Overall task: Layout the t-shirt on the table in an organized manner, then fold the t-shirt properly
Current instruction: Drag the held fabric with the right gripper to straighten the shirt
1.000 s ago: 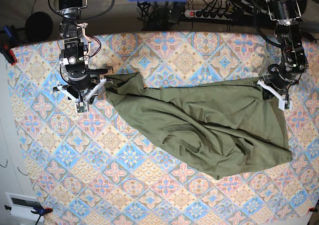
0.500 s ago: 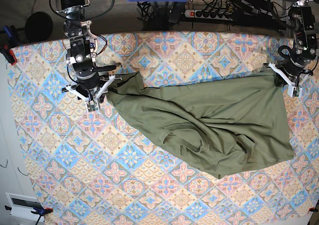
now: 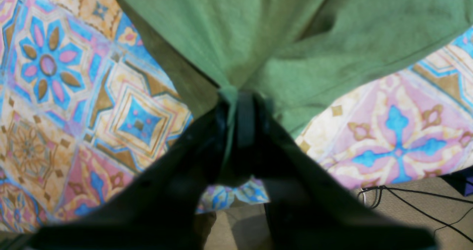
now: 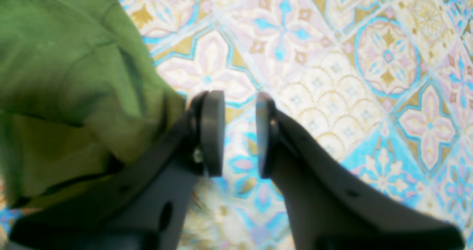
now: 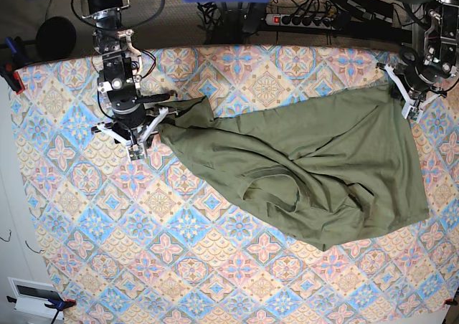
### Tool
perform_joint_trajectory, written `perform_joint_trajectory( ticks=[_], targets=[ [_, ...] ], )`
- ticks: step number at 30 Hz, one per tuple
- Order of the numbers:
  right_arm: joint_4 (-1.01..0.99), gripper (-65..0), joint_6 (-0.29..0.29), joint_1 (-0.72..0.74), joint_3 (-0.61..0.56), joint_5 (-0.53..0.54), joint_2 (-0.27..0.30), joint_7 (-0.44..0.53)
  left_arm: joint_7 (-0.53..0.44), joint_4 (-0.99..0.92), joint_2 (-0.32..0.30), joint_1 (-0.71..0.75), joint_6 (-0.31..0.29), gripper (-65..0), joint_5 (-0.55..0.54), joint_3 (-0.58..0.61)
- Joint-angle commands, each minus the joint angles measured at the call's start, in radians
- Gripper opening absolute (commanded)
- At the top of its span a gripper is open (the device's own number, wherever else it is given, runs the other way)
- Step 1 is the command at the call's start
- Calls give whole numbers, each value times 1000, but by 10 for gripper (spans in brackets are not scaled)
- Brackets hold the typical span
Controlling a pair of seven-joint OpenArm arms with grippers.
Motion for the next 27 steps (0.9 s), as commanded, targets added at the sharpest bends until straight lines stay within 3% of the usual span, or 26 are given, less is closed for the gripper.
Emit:
perform_joint_trajectory(
  ticks=[1, 4, 9, 13, 27],
  targets=[
    [21, -506, 1, 11, -20, -1, 4, 19, -9, 9, -21, -1, 4, -532, 1, -9],
    [21, -471, 1, 11, -77, -1, 6, 19, -3, 8, -21, 5, 4, -473, 1, -10],
    [21, -386, 1, 12, -106, -1, 6, 19, 110, 9, -25, 14, 4, -340, -3, -15],
    [18, -360, 1, 20, -106, 0, 6, 19, 112, 9, -21, 19, 4, -254, -7, -15],
    [64, -358, 1, 54, -165, -1, 8, -27, 112, 9, 10, 14, 2, -248, -7, -16]
  ],
)
